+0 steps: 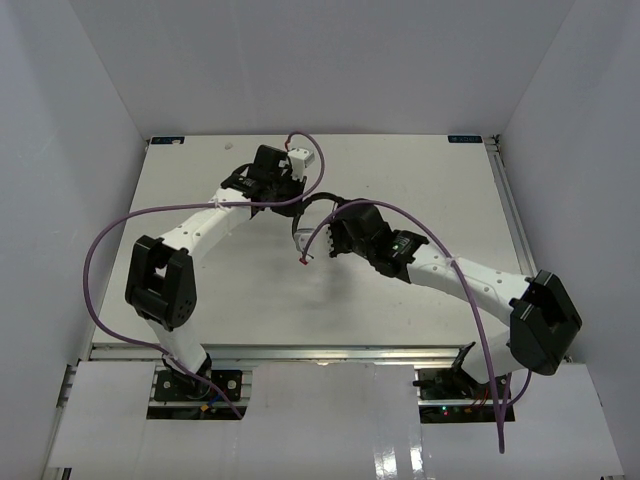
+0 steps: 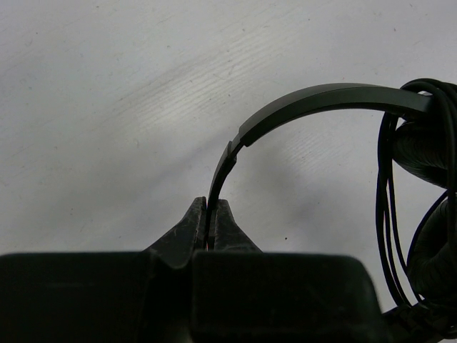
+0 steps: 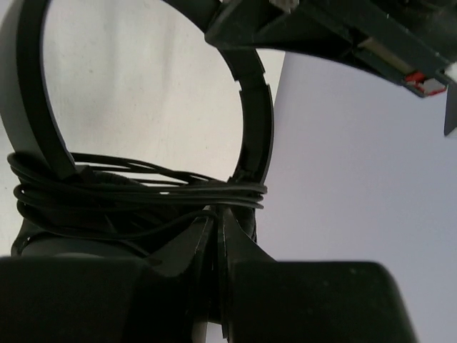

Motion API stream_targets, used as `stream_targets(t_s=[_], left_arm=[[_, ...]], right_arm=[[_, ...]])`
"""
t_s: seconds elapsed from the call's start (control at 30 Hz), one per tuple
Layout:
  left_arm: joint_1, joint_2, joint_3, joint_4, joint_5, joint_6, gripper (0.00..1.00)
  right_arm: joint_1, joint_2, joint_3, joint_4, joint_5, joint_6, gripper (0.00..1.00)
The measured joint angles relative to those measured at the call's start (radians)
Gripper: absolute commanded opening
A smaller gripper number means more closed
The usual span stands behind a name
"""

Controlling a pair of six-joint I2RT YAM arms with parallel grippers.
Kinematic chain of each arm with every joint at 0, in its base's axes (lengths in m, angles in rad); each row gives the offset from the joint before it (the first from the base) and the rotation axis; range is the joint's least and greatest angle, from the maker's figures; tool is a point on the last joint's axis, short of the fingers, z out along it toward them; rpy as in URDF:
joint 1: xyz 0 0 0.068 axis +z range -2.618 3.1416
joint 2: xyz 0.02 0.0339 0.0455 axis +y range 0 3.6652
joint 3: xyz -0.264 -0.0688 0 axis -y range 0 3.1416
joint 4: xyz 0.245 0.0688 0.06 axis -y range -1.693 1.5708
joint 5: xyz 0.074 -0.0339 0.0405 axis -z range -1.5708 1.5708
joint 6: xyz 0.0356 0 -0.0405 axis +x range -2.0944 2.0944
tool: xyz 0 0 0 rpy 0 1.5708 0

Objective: Wrap the headphones

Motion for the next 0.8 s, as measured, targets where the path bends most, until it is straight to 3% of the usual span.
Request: stream_targets(t_s=[0.63,0.8], left_arm=[[-0.002,0.198,0.017,0.002,-0.125,0.004,0.01],[-0.001,0.228,0.044,0.002,-0.174,0.000,0.18]], right_arm=[[-0.095,0.326,0.056,0.052,-0.186,0.043,0.11],[-0.103,0.389,0.102,0.070,-0.185,0.055,0.20]])
